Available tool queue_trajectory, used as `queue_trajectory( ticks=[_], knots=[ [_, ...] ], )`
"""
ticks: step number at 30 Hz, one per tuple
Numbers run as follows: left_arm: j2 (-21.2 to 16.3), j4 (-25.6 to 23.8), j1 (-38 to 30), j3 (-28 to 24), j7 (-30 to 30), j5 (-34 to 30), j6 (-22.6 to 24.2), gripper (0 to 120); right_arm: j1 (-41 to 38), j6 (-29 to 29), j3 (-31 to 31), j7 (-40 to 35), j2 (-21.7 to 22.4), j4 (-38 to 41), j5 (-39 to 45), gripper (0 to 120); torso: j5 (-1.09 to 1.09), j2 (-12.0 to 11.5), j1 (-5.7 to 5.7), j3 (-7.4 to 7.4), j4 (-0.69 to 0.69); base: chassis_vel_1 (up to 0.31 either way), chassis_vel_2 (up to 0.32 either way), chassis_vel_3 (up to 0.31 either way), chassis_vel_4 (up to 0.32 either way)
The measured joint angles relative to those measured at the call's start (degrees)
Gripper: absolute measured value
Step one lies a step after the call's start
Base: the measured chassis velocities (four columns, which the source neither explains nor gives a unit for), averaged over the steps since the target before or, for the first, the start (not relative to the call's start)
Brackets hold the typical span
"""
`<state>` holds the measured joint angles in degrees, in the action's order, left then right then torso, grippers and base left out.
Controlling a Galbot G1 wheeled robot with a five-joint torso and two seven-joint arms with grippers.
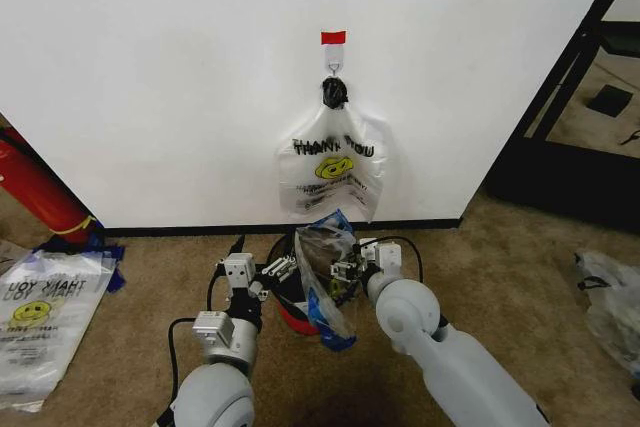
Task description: Pick up the garbage bag from the wall and place it over the trash bin.
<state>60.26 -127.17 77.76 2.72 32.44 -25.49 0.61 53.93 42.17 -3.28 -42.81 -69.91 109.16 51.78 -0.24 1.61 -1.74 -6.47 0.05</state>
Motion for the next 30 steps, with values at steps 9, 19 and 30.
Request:
queue_trajectory(
  ticks=[9,19,30],
  knots=[
    [0.9,-0.1,0.4,-0.2,0.5,-0.1,-0.1,100,2.2,-0.2,1.1,-1.4,-2.3,-0.7,-0.3,53,0.01,0.0,0.0,0.0,0.0,0.0,0.0,0.0,0.0],
    [1.2,-0.2,1.0,-1.2,1.3,-0.1,-0.1,100,3.6,-0.3,2.0,-2.1,-2.8,0.4,-1.0,20,0.01,0.0,0.0,0.0,0.0,0.0,0.0,0.0,0.0],
    [1.3,-0.8,1.8,-1.6,1.8,0.0,0.1,100,4.4,-0.3,2.7,-2.3,-3.5,1.6,-1.3,1,0.01,0.0,0.0,0.0,-0.01,0.0,0.0,0.0,0.0]
  ],
)
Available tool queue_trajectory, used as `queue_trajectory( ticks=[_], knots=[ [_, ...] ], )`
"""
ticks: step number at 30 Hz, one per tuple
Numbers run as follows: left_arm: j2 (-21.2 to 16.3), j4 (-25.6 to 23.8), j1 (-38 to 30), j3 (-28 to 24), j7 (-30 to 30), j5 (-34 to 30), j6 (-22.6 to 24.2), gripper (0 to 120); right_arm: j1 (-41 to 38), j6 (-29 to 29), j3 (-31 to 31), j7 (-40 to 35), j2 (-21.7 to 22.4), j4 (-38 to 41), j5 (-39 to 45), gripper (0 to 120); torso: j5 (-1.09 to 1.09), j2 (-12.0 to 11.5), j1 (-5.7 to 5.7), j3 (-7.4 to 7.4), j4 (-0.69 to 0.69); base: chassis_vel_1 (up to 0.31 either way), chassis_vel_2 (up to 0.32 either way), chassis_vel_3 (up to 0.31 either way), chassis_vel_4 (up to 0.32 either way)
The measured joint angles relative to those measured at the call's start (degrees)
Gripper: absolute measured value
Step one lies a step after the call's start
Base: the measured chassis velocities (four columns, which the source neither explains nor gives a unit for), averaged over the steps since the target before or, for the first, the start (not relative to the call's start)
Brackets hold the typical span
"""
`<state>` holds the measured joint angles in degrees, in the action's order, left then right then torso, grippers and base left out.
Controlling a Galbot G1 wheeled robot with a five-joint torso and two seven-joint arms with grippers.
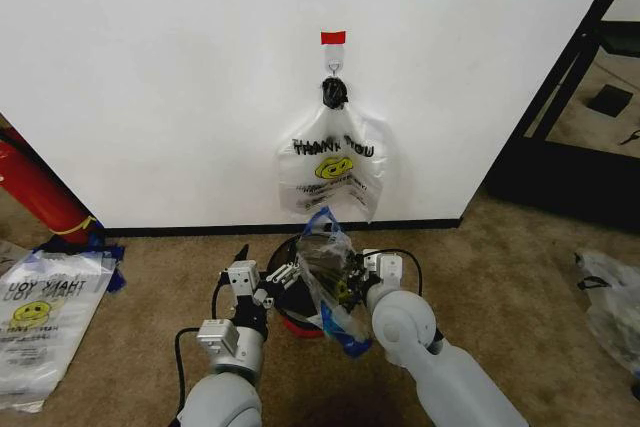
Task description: Pick up the garbage bag from the wall and place it over the trash bin.
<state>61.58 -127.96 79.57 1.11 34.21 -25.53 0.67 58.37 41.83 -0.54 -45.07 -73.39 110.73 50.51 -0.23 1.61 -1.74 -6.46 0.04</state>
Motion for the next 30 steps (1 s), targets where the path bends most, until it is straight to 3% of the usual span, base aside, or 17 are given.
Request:
queue_trajectory(
  ticks=[5,10,16,21,24,25,30],
  knots=[
    [-0.3,-0.3,0.0,0.0,0.1,-0.2,0.5,100,1.2,-1.0,1.5,0.7,-0.1,1.7,-0.1,1,0.0,0.0,0.0,0.0,0.0,0.0,0.0,0.0,0.0],
    [-2.1,-1.7,-1.3,0.0,0.7,-3.1,3.2,100,4.8,-5.2,4.5,6.0,-0.5,4.1,-4.9,1,0.0,0.0,0.0,0.0,0.0,0.0,0.0,0.0,0.0],
    [-7.5,-4.0,-9.6,-2.0,3.1,-13.9,10.0,100,14.9,-14.3,11.4,15.9,-2.2,9.1,-14.0,1,0.01,0.0,0.0,0.0,-0.01,0.0,0.0,0.0,0.0],
    [-10.0,-5.1,-16.1,-4.4,5.0,-20.5,13.4,100,19.8,-17.4,14.8,19.9,-1.7,11.9,-16.0,1,0.0,0.0,0.0,0.0,0.02,0.0,0.0,0.0,0.0],
    [-12.5,-6.3,-21.1,-5.0,5.3,-26.2,15.8,100,24.6,-25.6,17.5,28.8,-0.3,12.4,-22.5,1,0.0,0.0,0.0,0.0,0.05,0.0,0.0,0.0,0.0],
    [-12.5,-6.3,-21.1,-5.0,5.3,-26.2,15.8,100,24.6,-25.6,17.5,28.8,-0.3,12.4,-22.5,1,0.0,0.0,0.0,0.0,0.05,0.0,0.0,0.0,0.0],
    [-15.4,-10.4,-23.3,-4.6,4.6,-34.8,18.7,100,27.8,-36.3,19.4,38.2,-0.3,10.5,-24.2,1,0.01,0.0,0.0,0.0,-0.04,0.0,0.0,0.0,0.0]
  ],
)
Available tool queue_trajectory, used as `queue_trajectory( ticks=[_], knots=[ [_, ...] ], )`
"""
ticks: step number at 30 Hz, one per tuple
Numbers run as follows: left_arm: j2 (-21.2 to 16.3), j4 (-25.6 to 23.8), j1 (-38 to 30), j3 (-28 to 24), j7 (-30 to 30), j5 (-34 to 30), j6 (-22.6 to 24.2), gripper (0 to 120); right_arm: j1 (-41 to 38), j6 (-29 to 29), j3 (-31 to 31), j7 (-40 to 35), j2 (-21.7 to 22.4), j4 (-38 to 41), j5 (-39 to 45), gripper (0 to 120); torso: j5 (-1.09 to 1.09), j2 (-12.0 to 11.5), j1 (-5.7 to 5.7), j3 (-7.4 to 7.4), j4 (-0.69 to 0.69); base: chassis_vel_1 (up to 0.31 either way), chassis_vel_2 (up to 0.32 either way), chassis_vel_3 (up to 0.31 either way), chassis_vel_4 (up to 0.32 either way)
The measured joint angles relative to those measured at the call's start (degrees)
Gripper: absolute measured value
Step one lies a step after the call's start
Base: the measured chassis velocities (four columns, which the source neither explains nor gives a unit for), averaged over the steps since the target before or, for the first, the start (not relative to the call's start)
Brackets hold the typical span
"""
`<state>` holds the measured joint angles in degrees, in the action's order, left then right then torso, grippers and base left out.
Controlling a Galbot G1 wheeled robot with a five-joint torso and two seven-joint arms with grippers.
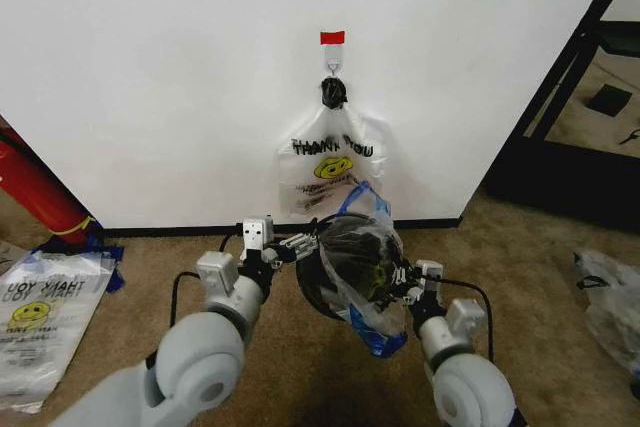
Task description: Pick up the garbage bag from the wall and place it over the trash bin.
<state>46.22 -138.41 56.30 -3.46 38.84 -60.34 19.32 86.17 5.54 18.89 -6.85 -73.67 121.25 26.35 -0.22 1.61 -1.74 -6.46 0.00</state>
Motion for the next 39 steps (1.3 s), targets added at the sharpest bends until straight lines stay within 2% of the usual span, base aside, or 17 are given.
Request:
queue_trajectory(
  ticks=[4,9,17,28,31,34,39],
  knots=[
    [-0.2,-1.2,-2.5,-0.8,-0.2,-6.5,2.4,100,1.3,-3.7,2.1,3.0,-0.5,-0.5,1.4,1,0.0,0.0,0.0,0.0,0.06,0.0,0.0,0.0,0.0],
    [0.6,-0.9,-6.7,-1.5,1.5,-14.3,5.6,98,1.8,-6.7,3.0,5.2,-0.6,-1.8,0.1,1,0.0,0.0,0.0,0.0,0.05,0.0,0.0,0.0,0.0],
    [1.4,2.4,-10.0,-2.9,1.1,-15.4,7.1,96,2.4,-7.9,2.7,5.7,-0.6,-2.1,-1.9,1,0.0,0.0,0.0,0.0,0.05,0.0,0.0,0.0,0.0],
    [2.5,3.9,-9.9,-3.3,3.1,-15.5,9.5,91,2.9,-6.7,1.7,5.5,0.0,-0.1,-1.2,1,-0.01,0.0,0.0,0.0,0.05,0.0,0.0,0.0,0.0],
    [2.4,4.1,-9.2,-3.1,3.3,-15.5,9.6,79,2.3,-5.9,1.1,5.2,0.4,0.2,-0.3,1,0.0,0.0,0.0,0.0,0.03,0.0,0.0,0.0,0.0],
    [2.5,4.3,-9.0,-3.1,3.3,-15.6,9.6,75,2.2,-5.8,1.0,5.0,0.4,0.3,0.1,1,-0.01,0.0,0.0,0.0,0.04,0.0,0.0,0.0,0.0],
    [2.8,5.3,-8.5,-2.8,3.5,-15.3,9.5,51,2.3,-5.6,0.4,4.9,0.1,0.5,0.5,1,-0.01,0.0,0.0,0.0,0.05,0.0,0.0,0.0,0.0]
  ],
)
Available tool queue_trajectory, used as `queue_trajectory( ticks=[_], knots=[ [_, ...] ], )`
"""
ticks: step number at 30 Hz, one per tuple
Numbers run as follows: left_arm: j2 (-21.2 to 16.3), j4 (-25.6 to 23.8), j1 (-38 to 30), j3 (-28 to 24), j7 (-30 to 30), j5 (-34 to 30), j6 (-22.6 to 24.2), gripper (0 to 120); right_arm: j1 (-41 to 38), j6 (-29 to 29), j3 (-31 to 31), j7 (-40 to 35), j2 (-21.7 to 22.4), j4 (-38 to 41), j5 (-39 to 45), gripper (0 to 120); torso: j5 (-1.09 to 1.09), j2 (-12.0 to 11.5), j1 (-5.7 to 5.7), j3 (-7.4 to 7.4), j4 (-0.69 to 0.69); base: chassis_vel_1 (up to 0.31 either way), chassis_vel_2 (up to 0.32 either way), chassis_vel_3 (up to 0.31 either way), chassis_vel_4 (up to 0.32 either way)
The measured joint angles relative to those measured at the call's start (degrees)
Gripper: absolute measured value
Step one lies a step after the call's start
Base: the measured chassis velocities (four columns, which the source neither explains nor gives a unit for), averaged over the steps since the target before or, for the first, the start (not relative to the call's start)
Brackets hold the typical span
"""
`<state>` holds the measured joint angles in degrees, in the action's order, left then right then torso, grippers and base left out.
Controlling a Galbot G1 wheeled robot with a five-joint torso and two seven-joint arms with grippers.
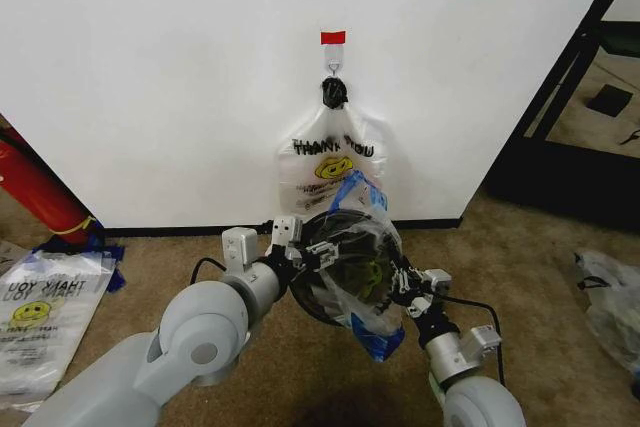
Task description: Pick up the garbage bag from the wall and place it over the trash bin.
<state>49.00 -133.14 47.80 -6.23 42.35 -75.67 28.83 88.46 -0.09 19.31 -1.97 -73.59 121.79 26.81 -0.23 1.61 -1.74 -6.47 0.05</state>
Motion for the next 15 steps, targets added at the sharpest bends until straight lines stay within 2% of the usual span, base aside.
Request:
queue_trajectory(
  ticks=[1,8,9,13,15],
  knots=[
    [0.0,0.0,0.0,0.0,0.0,0.0,0.0,51,0.0,0.0,0.0,0.0,0.0,0.0,0.0,1,0.0,0.0,0.0,0.0,0.0,0.0,0.0,0.0,0.0],
    [0.2,-0.1,0.5,0.6,0.1,0.3,-0.7,22,0.1,0.0,0.0,-0.1,0.0,0.0,0.1,1,0.0,0.0,0.0,0.0,0.0,0.0,0.0,0.0,0.0],
    [0.2,-0.1,0.5,0.6,0.1,0.3,-0.7,22,0.1,0.0,0.0,-0.1,0.0,0.0,0.1,1,0.0,0.0,0.0,0.0,0.0,0.0,0.0,0.0,0.0],
    [0.4,-0.1,0.6,0.6,0.2,0.5,-1.0,5,0.0,0.1,0.3,-0.1,-0.2,0.0,0.2,1,0.0,0.0,0.0,0.0,0.0,0.0,0.0,0.0,0.0],
    [0.4,-0.1,0.6,0.7,0.2,0.5,-1.3,0,0.0,0.2,0.3,-0.1,-0.3,0.0,0.3,1,0.0,0.0,0.0,0.0,0.0,0.0,0.0,0.0,0.0]
  ],
)
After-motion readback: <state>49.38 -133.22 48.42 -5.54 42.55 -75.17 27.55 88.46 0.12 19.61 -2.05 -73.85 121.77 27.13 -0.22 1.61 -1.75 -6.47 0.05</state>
